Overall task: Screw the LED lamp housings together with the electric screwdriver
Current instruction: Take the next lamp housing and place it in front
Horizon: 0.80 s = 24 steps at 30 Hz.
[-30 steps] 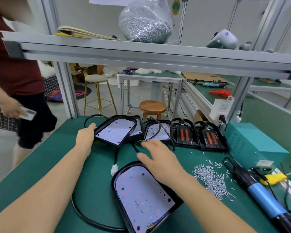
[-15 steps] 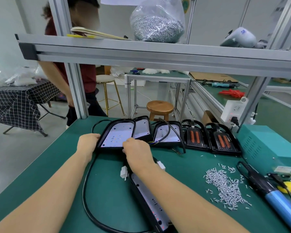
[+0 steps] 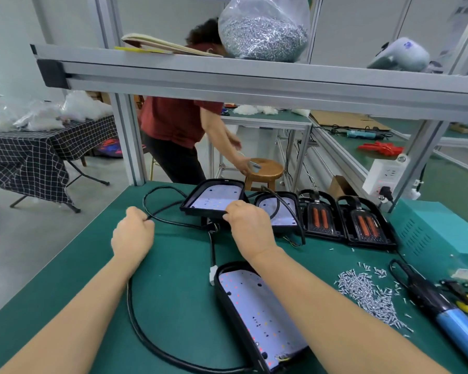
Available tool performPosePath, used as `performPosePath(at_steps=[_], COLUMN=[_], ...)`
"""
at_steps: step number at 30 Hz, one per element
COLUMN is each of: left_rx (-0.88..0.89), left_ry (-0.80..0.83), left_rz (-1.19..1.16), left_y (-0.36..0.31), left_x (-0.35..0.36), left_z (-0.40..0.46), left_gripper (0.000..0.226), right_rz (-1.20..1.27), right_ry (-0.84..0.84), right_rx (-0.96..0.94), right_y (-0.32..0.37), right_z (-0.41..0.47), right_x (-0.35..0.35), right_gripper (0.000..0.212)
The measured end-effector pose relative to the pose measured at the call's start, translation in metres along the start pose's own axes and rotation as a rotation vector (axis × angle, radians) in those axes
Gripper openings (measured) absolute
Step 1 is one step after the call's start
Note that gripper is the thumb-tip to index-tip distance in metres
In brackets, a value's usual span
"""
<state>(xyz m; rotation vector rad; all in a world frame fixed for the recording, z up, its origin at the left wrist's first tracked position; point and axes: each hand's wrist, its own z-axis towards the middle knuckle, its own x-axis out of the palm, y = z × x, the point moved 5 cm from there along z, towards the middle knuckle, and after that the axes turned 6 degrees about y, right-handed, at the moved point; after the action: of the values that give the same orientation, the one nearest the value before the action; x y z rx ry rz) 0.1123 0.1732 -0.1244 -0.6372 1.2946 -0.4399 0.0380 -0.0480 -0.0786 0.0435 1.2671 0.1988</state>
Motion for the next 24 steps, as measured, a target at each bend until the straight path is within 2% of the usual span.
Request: performPosePath(at_steps=[3,7,9,12,16,19,24], left_rx=[-0.062,-0.181,-0.133,-0.062,-0.058,0.011,0.058], left_ry=[-0.123,-0.333,-0.332,-0.153,0.005,0.09,0.185], left_rz=[-0.314,-0.993,-1.091,-0.973,-0.621,-0.381,-0.03], left_y=[0.018,0.034,0.028,0.013,0.014,0.009,0.001], left_x=[-0.016,-0.041,-0.046,-0.033,-0.002,0.012,0.013], left_z=[-0.003,0.001,-0.003,-0.014,-0.029,-0.033,-0.029], left_gripper=[0.031,0.044,0.042,0.039,0.037,0.038,0.037], right_rz=[-0.033,-0.053,-0.068,-0.093,-0.125,-0.105,0.132], right_ry=[0.011,0.038,0.063,0.117,0.178,0.195,0.193], right_rx=[0.011,0.025,0.015,-0.021,-0.042,-0.085,-0.121], right_y=[0.001,0.005,0.012,0.026,0.03,0.029,0.02], right_z=[0.001,0.002,0.006,0.01,0.004,-0.004,-0.033], right_x=[0.003,0.004,0.005,0.008,0.016,0.015,-0.001], right_gripper=[0.017,0.016,0.017,0.013,0.008,0.019,0.041])
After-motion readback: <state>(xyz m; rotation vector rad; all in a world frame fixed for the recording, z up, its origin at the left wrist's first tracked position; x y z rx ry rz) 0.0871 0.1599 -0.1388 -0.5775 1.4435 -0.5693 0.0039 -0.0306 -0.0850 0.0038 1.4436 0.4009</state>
